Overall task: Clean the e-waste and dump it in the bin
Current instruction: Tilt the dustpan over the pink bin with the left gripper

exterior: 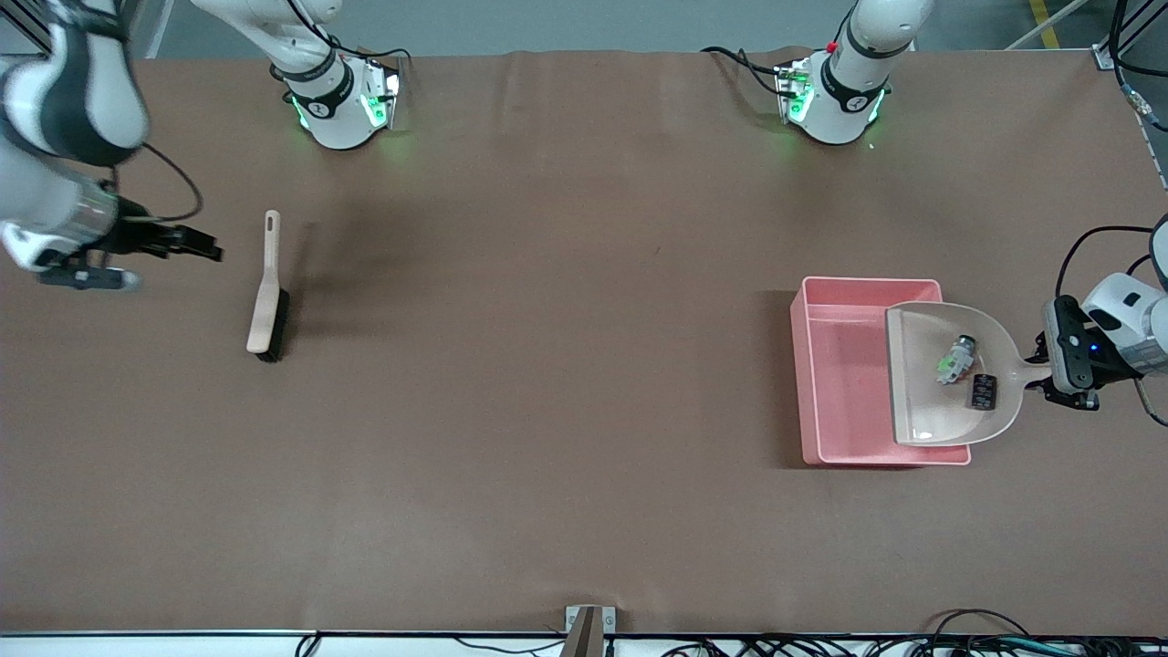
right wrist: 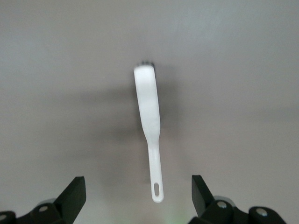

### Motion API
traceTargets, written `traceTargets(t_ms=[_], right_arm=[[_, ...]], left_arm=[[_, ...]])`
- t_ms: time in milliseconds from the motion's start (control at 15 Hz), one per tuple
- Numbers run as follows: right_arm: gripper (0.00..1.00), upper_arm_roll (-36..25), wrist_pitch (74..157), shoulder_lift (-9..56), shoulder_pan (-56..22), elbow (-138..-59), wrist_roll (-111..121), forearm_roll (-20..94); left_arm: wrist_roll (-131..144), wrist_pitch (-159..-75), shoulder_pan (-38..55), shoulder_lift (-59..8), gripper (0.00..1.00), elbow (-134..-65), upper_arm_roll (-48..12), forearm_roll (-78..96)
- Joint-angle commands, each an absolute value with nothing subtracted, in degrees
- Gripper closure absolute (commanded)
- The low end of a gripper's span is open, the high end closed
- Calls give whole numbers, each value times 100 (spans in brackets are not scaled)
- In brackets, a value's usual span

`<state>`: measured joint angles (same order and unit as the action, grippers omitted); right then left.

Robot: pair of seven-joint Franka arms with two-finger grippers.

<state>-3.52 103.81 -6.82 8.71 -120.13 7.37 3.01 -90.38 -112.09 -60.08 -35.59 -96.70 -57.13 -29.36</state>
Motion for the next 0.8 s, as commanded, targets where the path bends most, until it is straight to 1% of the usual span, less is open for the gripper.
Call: traceTargets(t_ms=[0,134,201,268,468,602,736], right_arm=[[0,-281,9310,-46,967,-10105,634,185],[0,-255,8861,350,906,-8909,475,-43],[0,-246,8764,499,888,-8434,414,-44],[0,-246,8684,588,870,-8124,387,-53],[0,-246,8350,826,686,-7578,360,-88],[0,-246,8323,826,650,-7550,369,-79],[0,-237,8297,756,668,-7602,474,-27]], left_arm=[[-9281,-11188,-5722,-3032,100,-9817,-5266,-2944],[-9299,-11258,-5381,-2945,100,-9809,-4889,-2944],[-9316,-11346,-5144,-2857,100,-9817,-4669,-2944],[-9316,-11408,-4933,-2778,100,-9826,-4510,-2936],[-9316,-11434,-4423,-2559,100,-9852,-4088,-2918],[-9316,-11478,-4106,-2391,100,-9888,-3807,-2918],[-9316,-11566,-3737,-2216,100,-9984,-3395,-2918]])
